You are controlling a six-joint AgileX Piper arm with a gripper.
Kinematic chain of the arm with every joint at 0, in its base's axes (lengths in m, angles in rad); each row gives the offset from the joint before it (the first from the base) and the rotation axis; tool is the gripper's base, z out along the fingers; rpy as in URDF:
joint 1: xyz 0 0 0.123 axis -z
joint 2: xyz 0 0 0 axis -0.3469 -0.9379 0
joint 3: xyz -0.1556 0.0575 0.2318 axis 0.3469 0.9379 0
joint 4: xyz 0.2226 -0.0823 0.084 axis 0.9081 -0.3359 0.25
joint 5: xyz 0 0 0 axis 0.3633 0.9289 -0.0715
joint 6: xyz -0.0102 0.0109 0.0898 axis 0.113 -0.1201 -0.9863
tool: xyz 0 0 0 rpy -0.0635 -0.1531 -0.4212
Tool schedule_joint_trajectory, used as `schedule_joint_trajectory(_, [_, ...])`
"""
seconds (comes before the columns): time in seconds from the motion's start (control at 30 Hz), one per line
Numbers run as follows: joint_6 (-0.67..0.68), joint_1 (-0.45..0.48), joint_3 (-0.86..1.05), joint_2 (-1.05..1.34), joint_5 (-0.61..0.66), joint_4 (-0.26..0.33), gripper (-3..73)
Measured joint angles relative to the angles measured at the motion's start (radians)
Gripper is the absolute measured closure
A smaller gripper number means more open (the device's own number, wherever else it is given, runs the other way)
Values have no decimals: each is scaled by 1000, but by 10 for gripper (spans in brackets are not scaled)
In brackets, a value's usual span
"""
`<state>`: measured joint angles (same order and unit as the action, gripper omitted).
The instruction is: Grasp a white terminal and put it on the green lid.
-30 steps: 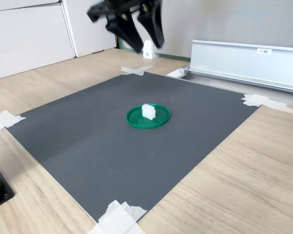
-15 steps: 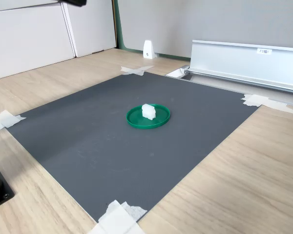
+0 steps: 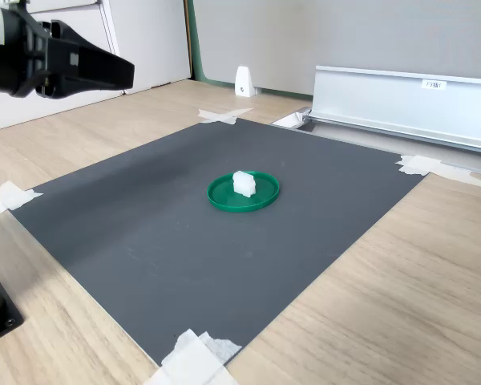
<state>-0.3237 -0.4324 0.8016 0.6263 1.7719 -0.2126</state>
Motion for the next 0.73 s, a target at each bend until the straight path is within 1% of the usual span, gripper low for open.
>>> schedule_joint_trajectory(0.1, [11,0,1,0,11,5,699])
schedule_joint_trajectory(0.2, [65,0,9,0,36,36,699])
schedule_joint_trajectory(0.3, [122,0,31,0,63,110,699])
schedule_joint_trajectory(0.37, [135,0,40,0,71,165,699])
schedule_joint_trajectory(0.43, [142,0,42,0,76,203,699])
schedule_joint_trajectory(0.57, [145,0,42,0,76,226,699])
schedule_joint_trajectory(0.73, [145,0,42,0,76,228,700])
